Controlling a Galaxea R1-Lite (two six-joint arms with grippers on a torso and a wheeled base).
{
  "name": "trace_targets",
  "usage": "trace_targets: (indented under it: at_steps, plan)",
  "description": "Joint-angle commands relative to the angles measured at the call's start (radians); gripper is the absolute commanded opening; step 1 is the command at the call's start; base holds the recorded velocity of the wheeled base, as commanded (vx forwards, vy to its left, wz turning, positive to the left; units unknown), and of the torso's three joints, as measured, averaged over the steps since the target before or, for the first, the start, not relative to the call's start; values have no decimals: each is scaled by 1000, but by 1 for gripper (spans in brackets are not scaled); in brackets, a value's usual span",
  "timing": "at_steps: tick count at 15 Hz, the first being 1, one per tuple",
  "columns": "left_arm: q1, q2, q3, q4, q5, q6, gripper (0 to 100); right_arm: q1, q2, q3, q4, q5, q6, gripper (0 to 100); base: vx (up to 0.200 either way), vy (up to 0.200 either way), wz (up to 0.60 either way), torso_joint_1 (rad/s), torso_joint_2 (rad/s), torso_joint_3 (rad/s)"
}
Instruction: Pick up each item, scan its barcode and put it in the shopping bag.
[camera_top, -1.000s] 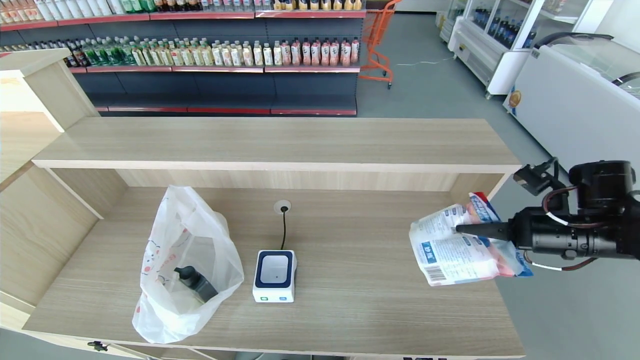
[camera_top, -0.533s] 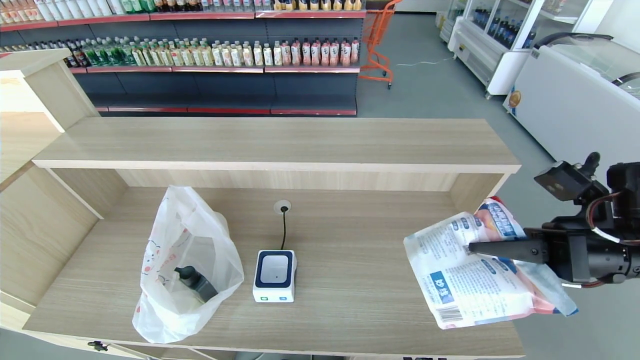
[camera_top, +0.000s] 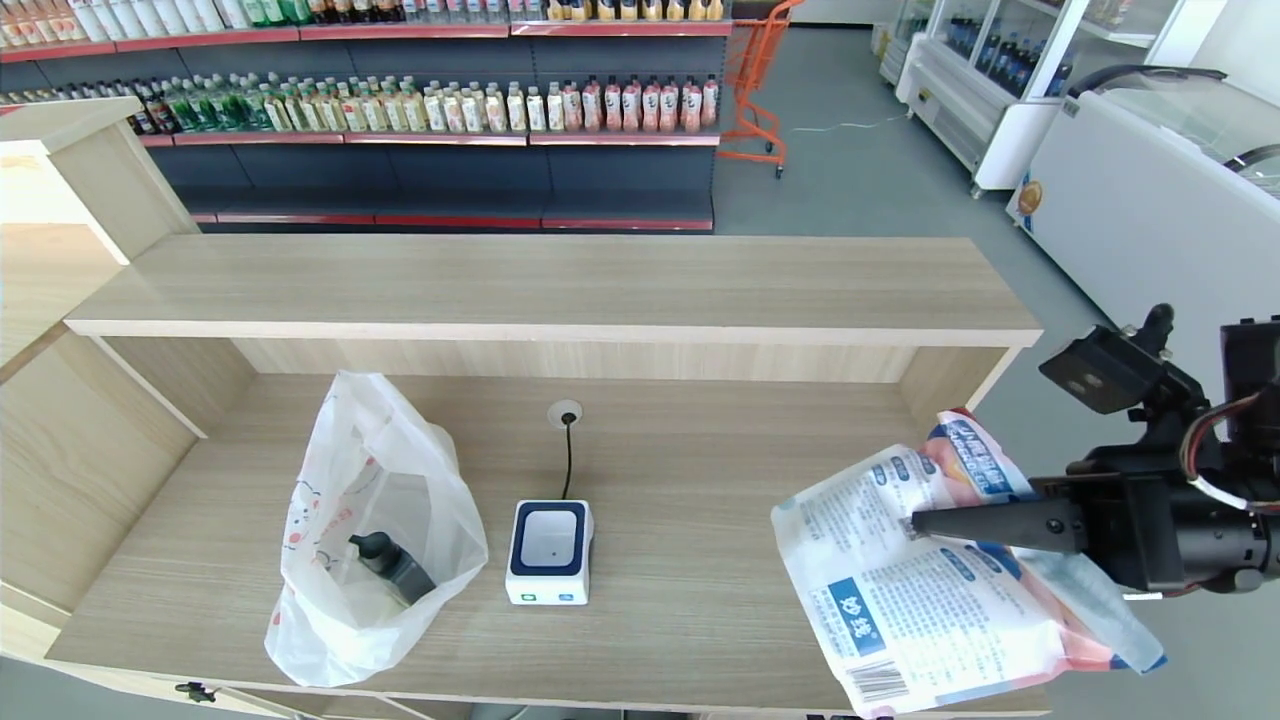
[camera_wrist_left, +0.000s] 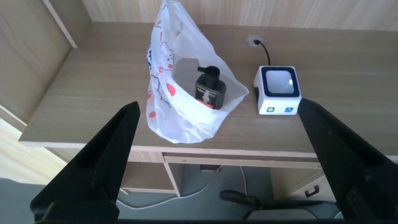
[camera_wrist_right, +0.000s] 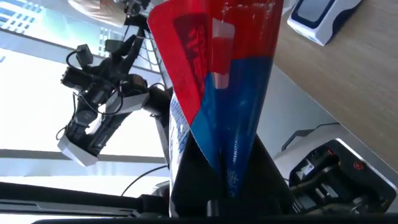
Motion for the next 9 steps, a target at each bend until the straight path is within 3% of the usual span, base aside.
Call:
trace_targets:
  at_steps: [1,9]
  plan:
    - [0,0,0,0,0,0,100,41,-2,0,-1,-3,0,0,0,0,0,0,0,0]
    - [0,0,0,0,0,0,100,135,4,-1,-1,-12,1,0,0,0,0,0,0,0]
